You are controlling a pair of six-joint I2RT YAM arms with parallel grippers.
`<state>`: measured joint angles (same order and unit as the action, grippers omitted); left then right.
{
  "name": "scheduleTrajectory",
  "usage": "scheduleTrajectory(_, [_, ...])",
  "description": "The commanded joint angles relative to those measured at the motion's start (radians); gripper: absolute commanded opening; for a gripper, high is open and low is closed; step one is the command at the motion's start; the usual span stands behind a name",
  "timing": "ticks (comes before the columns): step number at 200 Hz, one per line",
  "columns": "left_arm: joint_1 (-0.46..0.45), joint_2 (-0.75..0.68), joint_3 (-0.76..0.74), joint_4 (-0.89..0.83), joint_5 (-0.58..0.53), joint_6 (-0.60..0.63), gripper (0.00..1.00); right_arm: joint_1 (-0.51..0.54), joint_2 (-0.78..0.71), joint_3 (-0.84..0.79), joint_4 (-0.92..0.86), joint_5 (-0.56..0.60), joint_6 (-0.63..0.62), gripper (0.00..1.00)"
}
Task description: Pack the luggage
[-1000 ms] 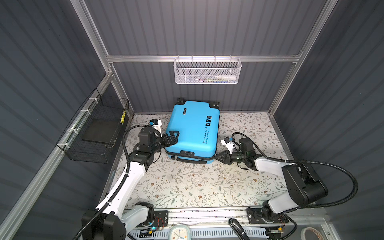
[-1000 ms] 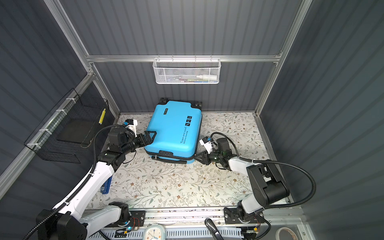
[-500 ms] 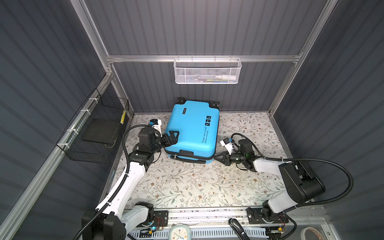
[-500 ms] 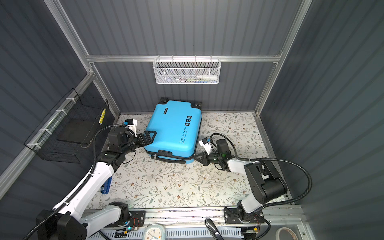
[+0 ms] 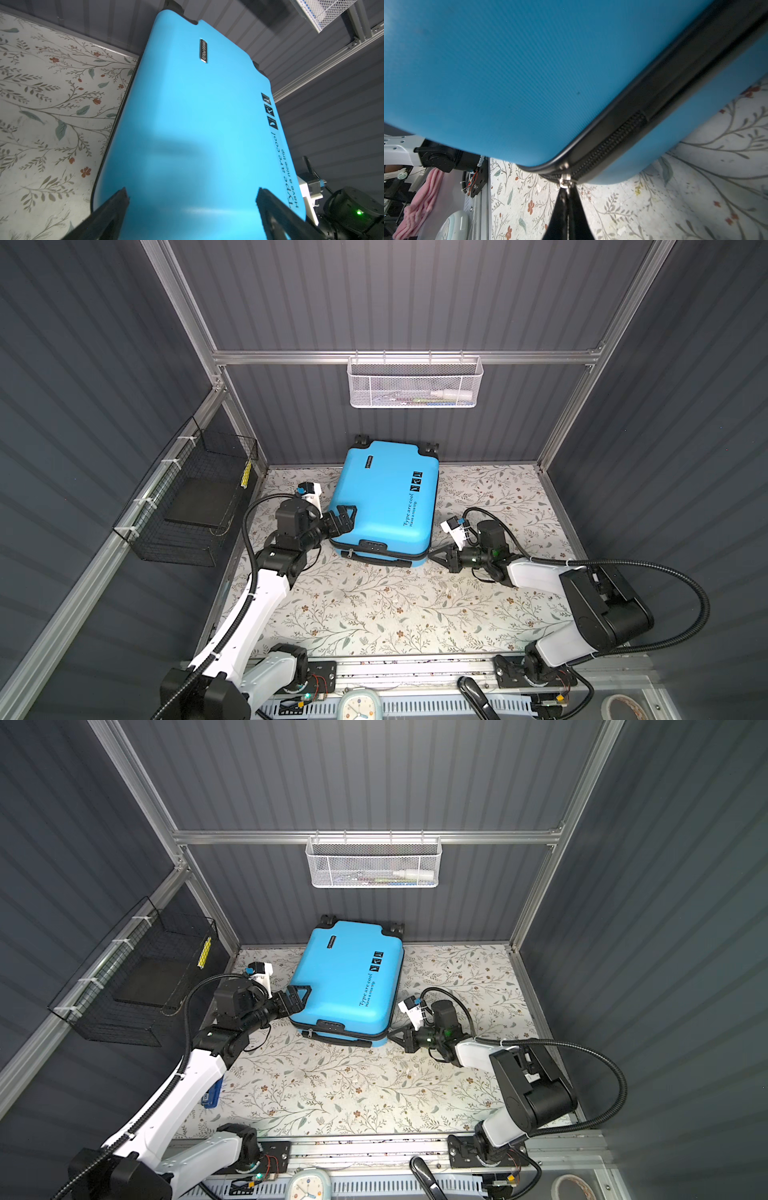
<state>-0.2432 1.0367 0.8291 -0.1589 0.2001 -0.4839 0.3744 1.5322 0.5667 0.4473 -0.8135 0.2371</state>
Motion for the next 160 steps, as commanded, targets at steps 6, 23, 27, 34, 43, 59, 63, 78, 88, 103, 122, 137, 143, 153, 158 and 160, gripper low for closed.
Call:
scheduleTrajectory(6, [-0.005, -0.065, -0.089, -0.121, -0.065, -0.014, 0.99, -0.002, -0.032, 0.017, -0.109, 0.106, 0.007, 0.0])
scheduleTrajectory(23, [-0.006, -0.112, -0.155, -0.136, -0.094, -0.034, 0.97, -0.002, -0.044, 0.03, -0.151, 0.142, 0.006, 0.0])
scheduleTrajectory(27, [-0.006, -0.124, -0.173, -0.135, -0.099, -0.048, 0.97, -0.002, -0.045, 0.034, -0.161, 0.149, 0.004, 0.0])
scheduleTrajectory(34, [-0.008, -0.146, -0.215, -0.121, -0.101, -0.078, 0.95, -0.002, -0.046, 0.04, -0.174, 0.161, 0.002, 0.0])
scheduleTrajectory(43, [-0.017, -0.182, -0.272, -0.097, -0.106, -0.114, 0.93, -0.003, -0.043, 0.052, -0.192, 0.175, -0.002, 0.0])
scheduleTrajectory(59, [-0.066, -0.263, -0.363, -0.06, -0.167, -0.147, 0.9, -0.003, -0.035, 0.068, -0.214, 0.188, -0.004, 0.0])
scheduleTrajectory(63, [-0.082, -0.284, -0.382, -0.051, -0.183, -0.149, 0.89, -0.003, -0.033, 0.071, -0.219, 0.188, -0.003, 0.0])
scheduleTrajectory(78, [-0.147, -0.334, -0.428, -0.029, -0.253, -0.135, 0.86, -0.003, -0.024, 0.076, -0.226, 0.189, -0.004, 0.0])
scheduleTrajectory(88, [-0.177, -0.339, -0.452, 0.007, -0.264, -0.114, 0.82, -0.003, -0.02, 0.074, -0.228, 0.19, -0.002, 0.0])
scheduleTrajectory(103, [-0.183, -0.314, -0.491, 0.095, -0.233, -0.089, 0.73, -0.003, -0.014, 0.073, -0.226, 0.187, 0.002, 0.0])
scheduleTrajectory(122, [-0.183, -0.252, -0.523, 0.225, -0.192, -0.035, 0.56, -0.003, -0.004, 0.069, -0.213, 0.183, 0.018, 0.0])
scheduleTrajectory(137, [-0.184, -0.217, -0.54, 0.305, -0.188, 0.018, 0.49, -0.003, 0.002, 0.068, -0.204, 0.177, 0.028, 0.0])
scheduleTrajectory(143, [-0.184, -0.21, -0.55, 0.334, -0.192, 0.039, 0.48, -0.003, 0.005, 0.067, -0.202, 0.171, 0.031, 0.0])
scheduleTrajectory(153, [-0.184, -0.205, -0.57, 0.389, -0.192, 0.072, 0.47, -0.003, 0.006, 0.067, -0.197, 0.165, 0.034, 0.0])
scheduleTrajectory(158, [-0.185, -0.208, -0.58, 0.413, -0.198, 0.086, 0.47, -0.004, 0.006, 0.067, -0.198, 0.164, 0.036, 0.0])
scheduleTrajectory(160, [-0.185, -0.21, -0.583, 0.419, -0.201, 0.092, 0.47, -0.003, 0.006, 0.067, -0.197, 0.163, 0.036, 0.0])
